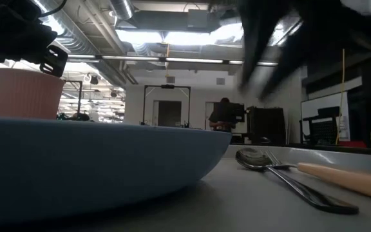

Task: Pick and place plate/cup/fork/spoon on tray
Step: Return to Home Position

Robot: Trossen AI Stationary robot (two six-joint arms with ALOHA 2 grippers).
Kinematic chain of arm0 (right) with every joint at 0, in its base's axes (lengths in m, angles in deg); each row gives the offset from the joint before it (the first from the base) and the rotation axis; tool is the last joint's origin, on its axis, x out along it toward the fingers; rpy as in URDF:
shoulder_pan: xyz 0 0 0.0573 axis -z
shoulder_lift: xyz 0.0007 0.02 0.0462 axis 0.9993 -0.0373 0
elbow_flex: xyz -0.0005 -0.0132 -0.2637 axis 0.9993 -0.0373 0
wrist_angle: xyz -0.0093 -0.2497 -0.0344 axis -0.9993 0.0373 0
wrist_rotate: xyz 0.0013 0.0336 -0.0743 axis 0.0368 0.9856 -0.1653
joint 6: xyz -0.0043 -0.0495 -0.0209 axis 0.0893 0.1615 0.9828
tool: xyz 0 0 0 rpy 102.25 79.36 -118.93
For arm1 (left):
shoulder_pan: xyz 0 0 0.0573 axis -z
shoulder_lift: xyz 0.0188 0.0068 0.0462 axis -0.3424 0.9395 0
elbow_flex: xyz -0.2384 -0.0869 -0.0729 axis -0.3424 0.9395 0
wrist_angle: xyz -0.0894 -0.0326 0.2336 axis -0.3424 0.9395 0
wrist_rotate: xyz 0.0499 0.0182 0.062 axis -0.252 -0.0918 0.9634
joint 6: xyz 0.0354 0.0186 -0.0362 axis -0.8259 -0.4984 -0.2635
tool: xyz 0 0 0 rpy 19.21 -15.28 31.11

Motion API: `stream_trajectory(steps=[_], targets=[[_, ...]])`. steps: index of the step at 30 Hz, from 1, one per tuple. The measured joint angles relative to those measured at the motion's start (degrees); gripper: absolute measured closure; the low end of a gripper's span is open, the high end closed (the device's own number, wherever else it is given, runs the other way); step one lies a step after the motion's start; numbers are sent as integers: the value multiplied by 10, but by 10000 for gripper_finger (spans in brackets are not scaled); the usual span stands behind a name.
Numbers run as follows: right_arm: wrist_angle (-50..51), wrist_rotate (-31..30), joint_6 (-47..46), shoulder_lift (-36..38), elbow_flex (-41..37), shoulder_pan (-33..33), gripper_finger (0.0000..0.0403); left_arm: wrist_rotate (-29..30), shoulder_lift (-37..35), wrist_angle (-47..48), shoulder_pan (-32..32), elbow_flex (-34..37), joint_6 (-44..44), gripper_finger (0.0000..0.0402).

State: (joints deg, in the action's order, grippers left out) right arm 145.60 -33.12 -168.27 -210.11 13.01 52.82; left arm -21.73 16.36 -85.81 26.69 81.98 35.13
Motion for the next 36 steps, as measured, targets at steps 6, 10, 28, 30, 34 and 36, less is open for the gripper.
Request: stream_trajectory(steps=[6, 10, 28, 30, 34, 36], targets=[[-105, -128, 348, 18, 1, -16, 309, 0, 0, 0, 0, 0, 0, 374], [-117, -195, 534, 18, 1, -24, 309, 0, 0, 0, 0, 0, 0, 374], [-457, 122, 970, 13, 0, 15, 309, 0, 0, -1, 0, 0, 0, 374], [-519, 173, 1019, 0, 0, 21, 309, 0, 0, -1, 0, 0, 0, 374], [-536, 216, 1067, -28, 1, 30, 309, 0, 0, -1, 0, 0, 0, 374], [-487, 228, 1058, -38, 0, 42, 309, 1, 0, -1, 0, 0, 0, 374]])
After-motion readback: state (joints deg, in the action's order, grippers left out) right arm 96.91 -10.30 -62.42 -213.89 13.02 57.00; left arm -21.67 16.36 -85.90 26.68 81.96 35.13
